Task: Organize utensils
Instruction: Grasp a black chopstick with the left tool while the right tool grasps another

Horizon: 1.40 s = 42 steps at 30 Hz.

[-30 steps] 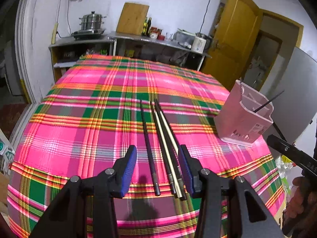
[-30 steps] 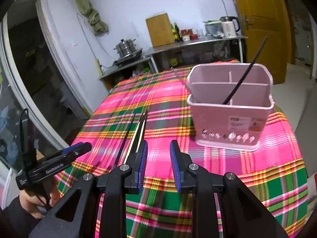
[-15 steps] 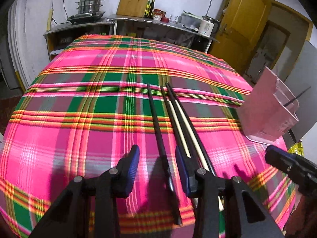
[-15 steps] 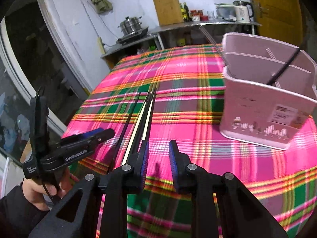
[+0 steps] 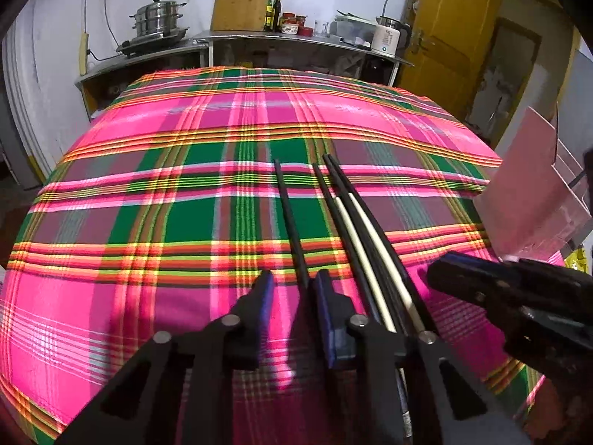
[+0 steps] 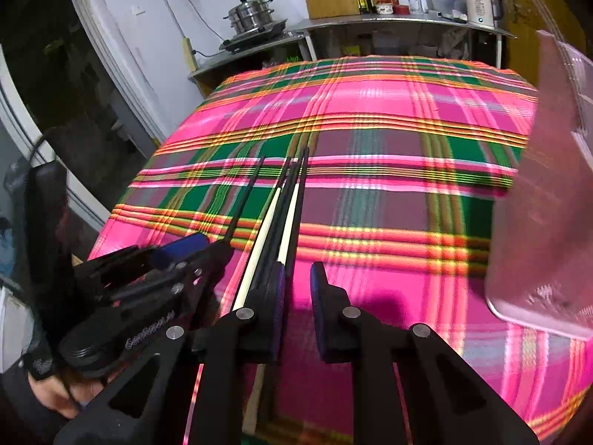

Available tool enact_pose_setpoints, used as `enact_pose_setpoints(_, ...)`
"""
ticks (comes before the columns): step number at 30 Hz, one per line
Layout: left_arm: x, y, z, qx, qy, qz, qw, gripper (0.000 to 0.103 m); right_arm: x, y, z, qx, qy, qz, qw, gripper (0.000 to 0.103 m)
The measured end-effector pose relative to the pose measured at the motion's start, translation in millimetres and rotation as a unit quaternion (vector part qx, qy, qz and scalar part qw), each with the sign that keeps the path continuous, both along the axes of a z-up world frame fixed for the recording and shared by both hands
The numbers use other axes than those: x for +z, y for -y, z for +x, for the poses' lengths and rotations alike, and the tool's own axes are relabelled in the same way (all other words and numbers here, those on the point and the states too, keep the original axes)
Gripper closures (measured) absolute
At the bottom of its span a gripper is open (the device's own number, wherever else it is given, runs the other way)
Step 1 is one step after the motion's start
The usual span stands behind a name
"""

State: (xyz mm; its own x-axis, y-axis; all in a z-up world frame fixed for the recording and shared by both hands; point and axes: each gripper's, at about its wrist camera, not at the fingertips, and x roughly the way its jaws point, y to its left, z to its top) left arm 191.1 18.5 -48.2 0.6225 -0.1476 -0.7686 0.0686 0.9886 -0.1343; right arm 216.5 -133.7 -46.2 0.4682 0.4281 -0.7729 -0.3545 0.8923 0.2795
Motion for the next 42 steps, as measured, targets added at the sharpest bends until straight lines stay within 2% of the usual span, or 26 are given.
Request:
enact_pose_setpoints(1,-0.1,-1.4,-0.1,0.003,0.000,0.001,1.0000,0.089,-2.3,-2.2,1.8,0.001,-0.002,-0.002,1.000,0.089)
enact_pose_setpoints(6,-0.9,-9.9,-3.3,0.014,0.000,-0.004,0.9999,0.089,-12.4,-8.9,10.1,0.005,-0.011,-0.008,1.000,0.089)
enact_pose_setpoints(19,0.8,-16.8,1.7,0.009,-0.013,-0.029,0.9995,0.089,-8.9,0.6,16.5,-0.010,-0.012,-0.017,1.000,0.089)
enact_pose_setpoints(25,1.8,-15.5,18.0,0.003,-0.021,-0.026,0.9995,0.089,-9.0,-8.4,28.3,-0.007,-0.011,-0.028,1.000,0.089)
enact_pose_setpoints(32,2.5,-7.4,33.0,-0.005,-0.021,0.005,0.9998,0.089,-10.1,-16.5,45.6,-0.007,-0.007,-0.040,0.999,0.089)
enact_pose_setpoints(33,2.6,-6.8,34.2,-0.006,-0.020,0.008,0.9997,0.089,-10.1,-17.6,46.9,-0.006,-0.007,-0.041,0.999,0.089)
enact_pose_setpoints(34,2.9,-6.0,35.3,-0.006,-0.020,0.011,0.9997,0.089,-10.1,-18.7,47.8,-0.007,-0.006,-0.046,0.999,0.096)
enact_pose_setpoints(37,4.5,-5.9,36.8,-0.008,-0.021,0.008,0.9997,0.095,-9.1,-19.1,48.5,-0.006,-0.008,-0.046,0.999,0.096)
enact_pose_setpoints(42,18.8,-8.6,29.8,-0.009,-0.006,-0.008,0.9999,0.096,5.9,-13.2,41.0,-0.007,0.003,-0.031,0.999,0.097)
